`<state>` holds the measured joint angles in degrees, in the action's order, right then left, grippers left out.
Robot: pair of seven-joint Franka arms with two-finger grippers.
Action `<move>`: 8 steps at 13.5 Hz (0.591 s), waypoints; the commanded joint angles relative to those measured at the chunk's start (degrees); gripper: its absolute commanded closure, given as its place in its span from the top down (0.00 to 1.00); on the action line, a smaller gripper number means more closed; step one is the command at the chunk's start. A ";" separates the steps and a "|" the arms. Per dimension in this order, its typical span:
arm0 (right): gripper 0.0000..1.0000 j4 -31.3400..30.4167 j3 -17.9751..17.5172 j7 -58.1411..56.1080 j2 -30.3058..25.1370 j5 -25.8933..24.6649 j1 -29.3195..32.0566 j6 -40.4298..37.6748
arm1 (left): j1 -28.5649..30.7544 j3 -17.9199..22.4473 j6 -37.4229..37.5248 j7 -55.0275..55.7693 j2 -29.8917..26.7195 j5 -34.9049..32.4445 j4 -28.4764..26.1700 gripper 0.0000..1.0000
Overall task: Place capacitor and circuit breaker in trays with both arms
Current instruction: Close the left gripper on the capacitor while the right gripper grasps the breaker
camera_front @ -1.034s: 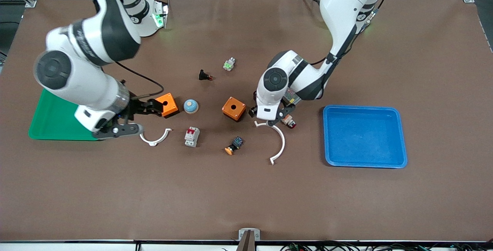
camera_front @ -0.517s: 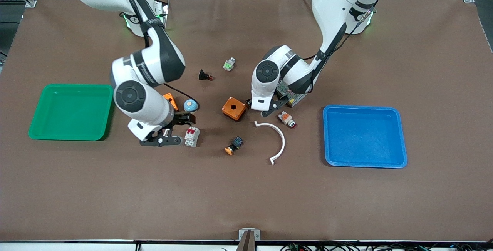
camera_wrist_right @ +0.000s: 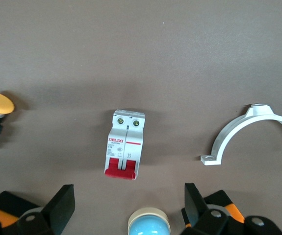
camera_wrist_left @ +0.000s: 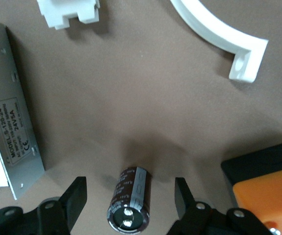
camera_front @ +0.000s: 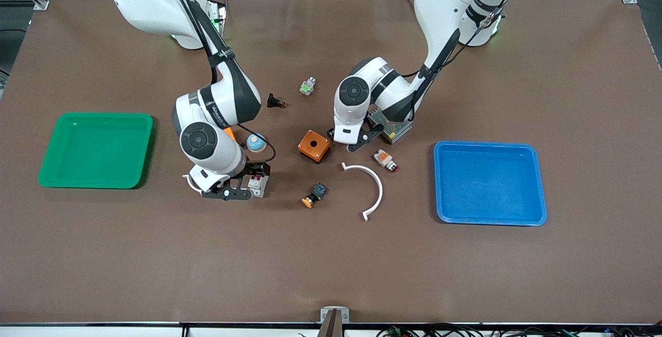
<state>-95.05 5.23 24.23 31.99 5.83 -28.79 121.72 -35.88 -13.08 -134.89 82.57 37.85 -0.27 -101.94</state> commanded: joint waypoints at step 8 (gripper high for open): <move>0.99 -0.22 -0.04 1.17 5.53 0.59 -0.39 8.27 | -1.30 0.25 -0.99 2.33 0.20 1.15 -0.37 0.67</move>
<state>-95.41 5.09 24.42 36.61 5.91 -28.91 128.76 -36.43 -13.10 -134.89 83.86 37.86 -0.26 -102.13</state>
